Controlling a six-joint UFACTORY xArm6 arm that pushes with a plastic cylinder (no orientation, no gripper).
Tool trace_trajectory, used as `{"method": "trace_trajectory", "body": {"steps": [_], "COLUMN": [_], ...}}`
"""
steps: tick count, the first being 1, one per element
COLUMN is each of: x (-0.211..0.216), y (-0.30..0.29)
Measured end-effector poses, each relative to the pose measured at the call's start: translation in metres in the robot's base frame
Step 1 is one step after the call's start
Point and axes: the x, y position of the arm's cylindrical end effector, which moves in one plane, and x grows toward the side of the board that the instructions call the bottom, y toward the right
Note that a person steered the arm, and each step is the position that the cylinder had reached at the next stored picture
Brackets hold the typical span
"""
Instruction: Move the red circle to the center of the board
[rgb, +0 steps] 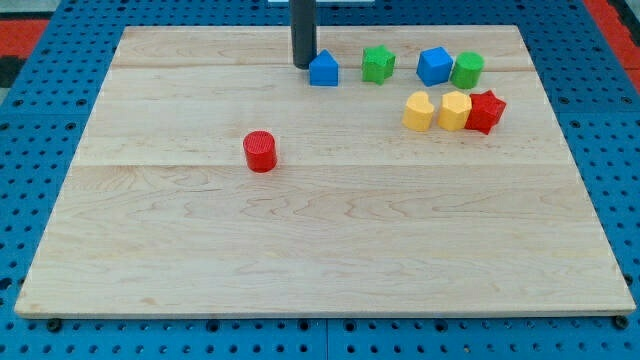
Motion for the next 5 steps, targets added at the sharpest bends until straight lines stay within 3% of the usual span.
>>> {"method": "trace_trajectory", "body": {"steps": [1,2,3,5], "x": [-0.014,-0.001,0.058,0.174], "y": [0.005,-0.035,-0.087,-0.084]}}
